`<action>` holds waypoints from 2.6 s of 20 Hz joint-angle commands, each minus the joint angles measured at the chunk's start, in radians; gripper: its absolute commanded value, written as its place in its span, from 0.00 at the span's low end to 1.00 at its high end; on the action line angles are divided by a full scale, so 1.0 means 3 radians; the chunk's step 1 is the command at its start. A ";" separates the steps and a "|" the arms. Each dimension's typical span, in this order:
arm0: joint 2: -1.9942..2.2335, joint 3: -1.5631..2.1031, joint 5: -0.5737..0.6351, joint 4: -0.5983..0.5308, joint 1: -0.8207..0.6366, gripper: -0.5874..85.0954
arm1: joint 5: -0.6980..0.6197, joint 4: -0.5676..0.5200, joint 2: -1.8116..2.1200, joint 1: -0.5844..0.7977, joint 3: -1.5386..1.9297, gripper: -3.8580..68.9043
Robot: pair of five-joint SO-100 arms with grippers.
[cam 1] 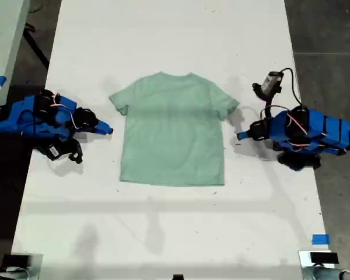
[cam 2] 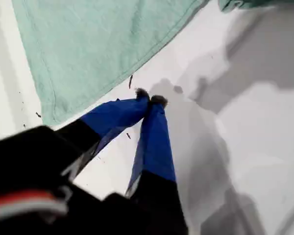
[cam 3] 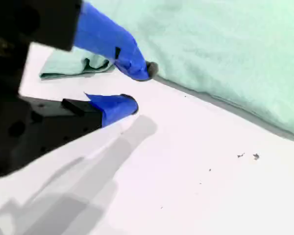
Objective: Fold t-shirt
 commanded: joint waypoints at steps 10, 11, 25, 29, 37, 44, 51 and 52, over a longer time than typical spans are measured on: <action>0.0010 -0.0031 -0.0399 0.0046 0.0337 0.02 | 0.2592 -0.0015 0.0026 -0.0496 -0.0031 0.04; 0.0010 -0.0041 -0.0470 0.0056 0.0373 0.01 | 0.2546 -0.0005 0.0026 -0.0496 -0.0077 0.04; -0.1544 -0.1779 -0.0005 -0.0159 -0.0189 0.01 | 0.1263 0.0061 -0.2475 0.0527 -0.2562 0.04; -0.2603 -0.2582 0.0389 -0.0118 -0.0532 0.01 | 0.0854 0.0419 -0.2925 0.0977 -0.3196 0.04; -0.3927 -0.3717 0.1023 0.0343 -0.1360 0.01 | 0.0077 0.0997 -0.3804 0.1600 -0.4229 0.04; -0.4285 -0.4034 0.1227 0.0527 -0.1687 0.02 | -0.0481 0.1069 -0.4039 0.1836 -0.4433 0.15; -0.4331 -0.4034 0.1237 0.0511 -0.1687 0.06 | -0.0997 0.0516 -0.3763 0.1963 -0.3641 0.39; -0.4341 -0.4034 0.1237 0.0506 -0.1682 0.06 | -0.1074 0.0353 -0.3707 0.1994 -0.3451 0.40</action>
